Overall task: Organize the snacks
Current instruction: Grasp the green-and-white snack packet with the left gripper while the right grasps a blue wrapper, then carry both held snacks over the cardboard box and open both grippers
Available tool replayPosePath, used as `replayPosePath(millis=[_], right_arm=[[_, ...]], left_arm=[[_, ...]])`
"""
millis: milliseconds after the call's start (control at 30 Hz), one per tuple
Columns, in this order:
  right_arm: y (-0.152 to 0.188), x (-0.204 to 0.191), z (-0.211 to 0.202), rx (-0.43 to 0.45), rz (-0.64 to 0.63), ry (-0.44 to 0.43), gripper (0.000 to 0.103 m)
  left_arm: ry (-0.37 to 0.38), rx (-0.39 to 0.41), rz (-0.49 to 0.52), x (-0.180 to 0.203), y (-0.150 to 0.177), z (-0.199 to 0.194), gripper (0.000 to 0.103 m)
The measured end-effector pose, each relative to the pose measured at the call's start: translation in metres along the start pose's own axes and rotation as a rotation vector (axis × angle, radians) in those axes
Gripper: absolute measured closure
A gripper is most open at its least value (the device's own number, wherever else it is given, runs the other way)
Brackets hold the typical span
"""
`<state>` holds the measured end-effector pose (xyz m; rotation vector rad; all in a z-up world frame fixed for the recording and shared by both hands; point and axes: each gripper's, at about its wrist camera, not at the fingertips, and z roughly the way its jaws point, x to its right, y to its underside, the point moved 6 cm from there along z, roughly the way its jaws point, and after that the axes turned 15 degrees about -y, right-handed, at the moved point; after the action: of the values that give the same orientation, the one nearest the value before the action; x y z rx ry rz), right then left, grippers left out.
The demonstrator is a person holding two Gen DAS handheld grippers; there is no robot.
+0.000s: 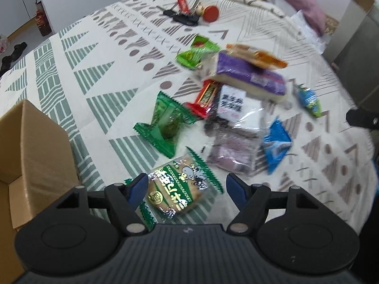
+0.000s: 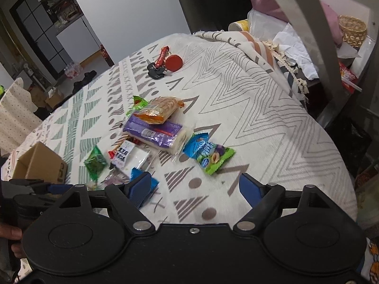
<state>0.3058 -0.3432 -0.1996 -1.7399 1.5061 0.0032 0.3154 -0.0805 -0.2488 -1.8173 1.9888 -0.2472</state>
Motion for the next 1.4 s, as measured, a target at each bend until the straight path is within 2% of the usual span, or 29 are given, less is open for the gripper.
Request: replayPosePath(millis=[400,500,600,667,767,800,833,933,1200,1400], right_arm=[[-0.025,0.016,0.052,-0.028,-0.068,0.054,0.024],[-0.029,0.018,0.062,-0.042,-0.096,0.072,0.025],[-0.031,0.02,0.072,-0.063,-0.116,0.082,0.026],[-0.03,0.021,0.079,-0.082,-0.134,0.095,0.032],[-0.025,0.02,0.083,-0.1,-0.149,0.087,0.048],[-0.024,0.018,0.082,-0.11,-0.156,0.087,0.065],[-0.022,0.018,0.082,-0.126,-0.159,0.095,0.069],[-0.016,0.016,0.077,-0.144,-0.146,0.071,0.074],[0.002,0.006,0.058,-0.143,-0.086,0.0,0.077],[0.006,-0.004,0.037,-0.105,-0.058,-0.028,0.077]], left_arm=[[-0.034,-0.029,0.05,0.004,0.006,0.019,0.03],[-0.044,-0.026,0.019,0.001,0.003,0.018,0.043],[-0.048,-0.027,-0.004,-0.001,0.0,0.016,0.049],[-0.054,-0.023,-0.012,-0.001,0.0,0.014,0.053],[-0.055,-0.018,-0.039,-0.003,-0.002,0.011,0.057],[-0.057,-0.016,-0.05,-0.005,-0.002,0.01,0.058],[-0.06,-0.013,-0.057,-0.006,-0.003,0.009,0.06],[-0.072,-0.001,-0.076,-0.009,-0.006,0.005,0.067],[-0.066,0.026,-0.107,-0.012,-0.01,-0.012,0.083],[-0.043,0.049,-0.13,-0.017,-0.008,-0.027,0.084]])
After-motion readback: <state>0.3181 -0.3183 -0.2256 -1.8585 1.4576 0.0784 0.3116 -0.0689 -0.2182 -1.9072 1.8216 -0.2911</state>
